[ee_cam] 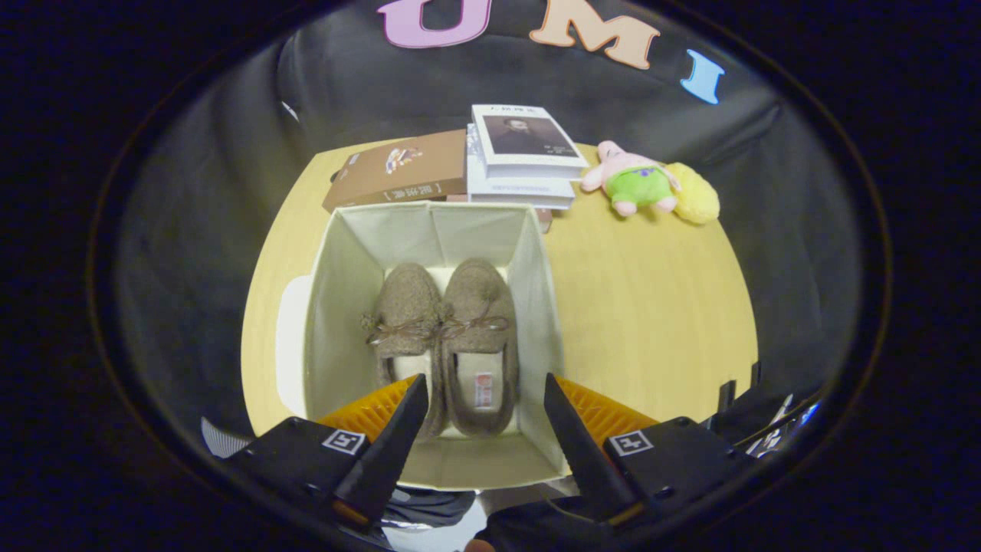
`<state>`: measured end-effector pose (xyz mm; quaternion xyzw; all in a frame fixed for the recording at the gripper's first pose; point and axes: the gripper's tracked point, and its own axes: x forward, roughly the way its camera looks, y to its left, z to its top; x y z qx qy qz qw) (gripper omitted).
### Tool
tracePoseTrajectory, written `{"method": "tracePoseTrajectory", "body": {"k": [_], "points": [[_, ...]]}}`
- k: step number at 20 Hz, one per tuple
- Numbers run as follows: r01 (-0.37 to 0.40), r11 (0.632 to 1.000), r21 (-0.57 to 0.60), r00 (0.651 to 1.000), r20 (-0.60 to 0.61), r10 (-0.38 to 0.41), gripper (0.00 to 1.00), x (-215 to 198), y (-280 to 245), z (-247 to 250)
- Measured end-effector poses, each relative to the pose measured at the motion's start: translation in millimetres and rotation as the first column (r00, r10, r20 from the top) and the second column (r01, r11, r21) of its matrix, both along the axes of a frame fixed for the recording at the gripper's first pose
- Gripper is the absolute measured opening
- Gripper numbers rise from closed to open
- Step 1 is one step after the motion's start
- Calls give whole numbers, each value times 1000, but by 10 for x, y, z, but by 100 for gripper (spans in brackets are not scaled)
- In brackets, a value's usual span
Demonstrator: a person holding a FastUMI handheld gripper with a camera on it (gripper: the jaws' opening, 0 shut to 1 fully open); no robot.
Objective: Open the storage box then place both shoes into the box .Put the left shoe in first, then the right shoe, with the right side of both shoes facing outward in a uniform manner.
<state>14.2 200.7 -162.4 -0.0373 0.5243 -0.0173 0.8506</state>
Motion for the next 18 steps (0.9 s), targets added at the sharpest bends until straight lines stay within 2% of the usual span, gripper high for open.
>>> {"method": "tracePoseTrajectory", "body": {"k": [8, 11, 14, 18], "points": [[55, 997, -57, 978, 203, -42, 99, 51, -1167, 492], [73, 997, -16, 940, 335, -63, 99, 174, -1549, 689], [92, 995, 46, 873, 477, -103, 99, 278, -1900, 908], [58, 993, 102, 703, 702, -113, 99, 342, -2224, 1417]]}}
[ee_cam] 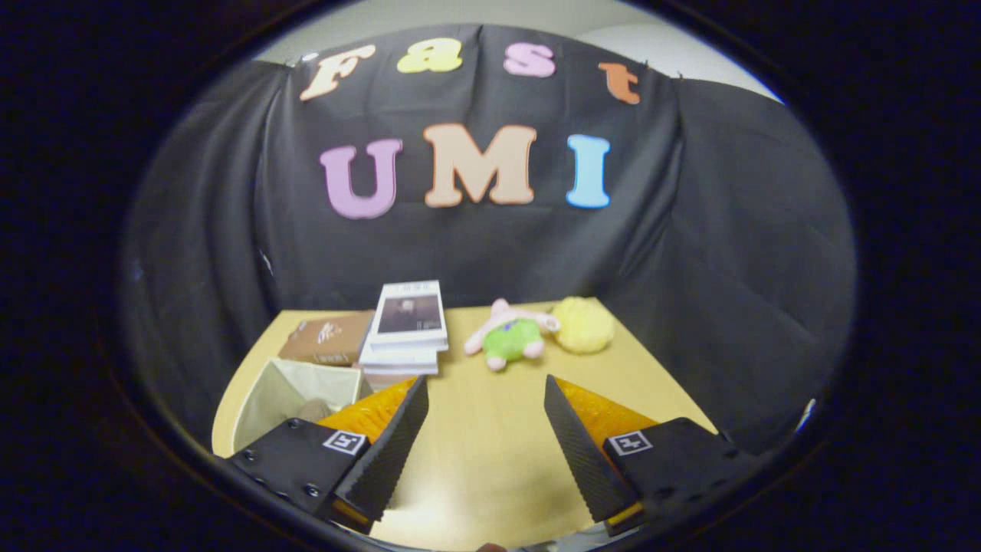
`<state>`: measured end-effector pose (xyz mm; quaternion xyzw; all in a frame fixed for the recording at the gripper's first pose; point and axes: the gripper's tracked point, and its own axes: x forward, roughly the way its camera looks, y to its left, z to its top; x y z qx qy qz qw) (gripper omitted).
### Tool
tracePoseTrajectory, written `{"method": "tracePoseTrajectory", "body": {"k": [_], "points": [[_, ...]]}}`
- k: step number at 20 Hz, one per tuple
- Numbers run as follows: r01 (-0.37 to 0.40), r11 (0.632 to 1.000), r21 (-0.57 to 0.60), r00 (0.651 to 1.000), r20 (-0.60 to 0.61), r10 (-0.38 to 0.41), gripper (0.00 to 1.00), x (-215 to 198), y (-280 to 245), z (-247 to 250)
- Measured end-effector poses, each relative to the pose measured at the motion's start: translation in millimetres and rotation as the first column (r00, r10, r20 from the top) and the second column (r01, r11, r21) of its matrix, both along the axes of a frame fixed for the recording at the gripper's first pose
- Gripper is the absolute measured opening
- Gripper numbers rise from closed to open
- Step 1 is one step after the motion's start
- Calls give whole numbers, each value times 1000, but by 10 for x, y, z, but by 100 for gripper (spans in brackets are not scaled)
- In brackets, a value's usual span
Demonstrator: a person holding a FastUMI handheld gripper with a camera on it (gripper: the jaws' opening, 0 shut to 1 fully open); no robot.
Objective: Open the storage box then place both shoes into the box .Put the left shoe in first, then the right shoe, with the right side of both shoes facing outward in a uniform manner.
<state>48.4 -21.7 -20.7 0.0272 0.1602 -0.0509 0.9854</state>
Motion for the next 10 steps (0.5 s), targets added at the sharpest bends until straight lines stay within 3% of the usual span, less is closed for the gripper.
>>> {"method": "tracePoseTrajectory", "body": {"k": [4, 10], "points": [[-31, 999, -18, 971, 235, 34, 98, -105, -112, 390], [-46, 998, -37, 947, 315, 56, 98, -362, -139, 318]]}}
